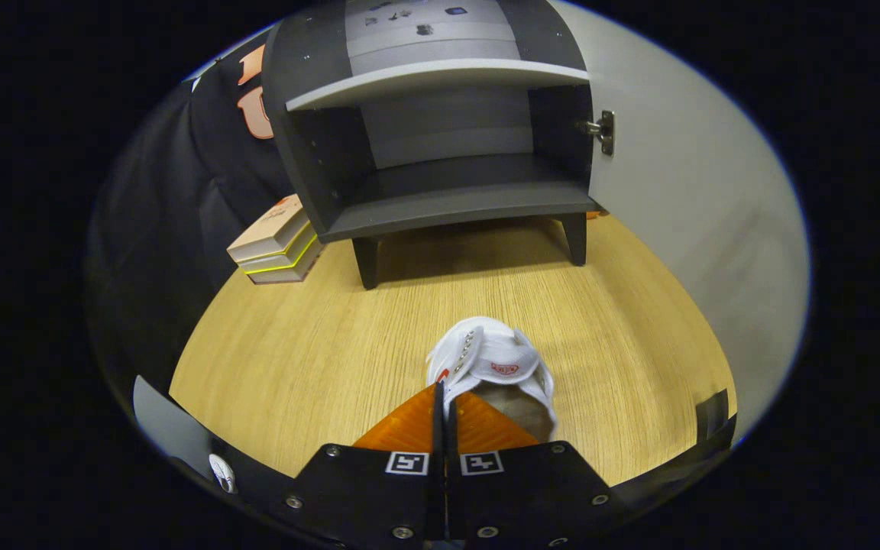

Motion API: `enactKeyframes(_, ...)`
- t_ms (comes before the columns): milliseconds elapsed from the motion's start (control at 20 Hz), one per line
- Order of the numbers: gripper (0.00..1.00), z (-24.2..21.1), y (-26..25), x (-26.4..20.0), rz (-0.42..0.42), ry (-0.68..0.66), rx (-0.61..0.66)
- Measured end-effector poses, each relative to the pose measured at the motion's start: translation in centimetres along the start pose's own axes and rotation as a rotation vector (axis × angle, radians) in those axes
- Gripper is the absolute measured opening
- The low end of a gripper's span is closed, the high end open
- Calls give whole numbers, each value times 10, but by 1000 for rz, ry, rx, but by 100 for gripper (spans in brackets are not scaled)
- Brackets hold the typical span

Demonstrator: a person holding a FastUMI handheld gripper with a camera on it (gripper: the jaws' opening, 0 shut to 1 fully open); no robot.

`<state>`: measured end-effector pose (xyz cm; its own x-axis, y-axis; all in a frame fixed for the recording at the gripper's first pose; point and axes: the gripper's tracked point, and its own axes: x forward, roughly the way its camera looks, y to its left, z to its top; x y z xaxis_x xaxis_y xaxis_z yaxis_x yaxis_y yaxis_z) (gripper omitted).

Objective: Open the shoe cabinet door, grab the shoes and put them into the shoe cabinet, then close the shoe cabinet door.

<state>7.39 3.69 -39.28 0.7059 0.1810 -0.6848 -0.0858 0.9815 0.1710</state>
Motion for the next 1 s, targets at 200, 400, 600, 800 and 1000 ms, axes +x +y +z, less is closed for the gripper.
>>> enactKeyframes(200, 1, 53, 15, -45, 17, -106, -41)
enactKeyframes(400, 1, 128, 31, -89, 33, -238, -67)
enactKeyframes(600, 1, 192, 41, -113, 31, -346, -113)
enactKeyframes(800, 1, 242, 47, -128, 24, -423, -131)
enactKeyframes(1000, 1, 291, 56, -130, 36, -483, -181)
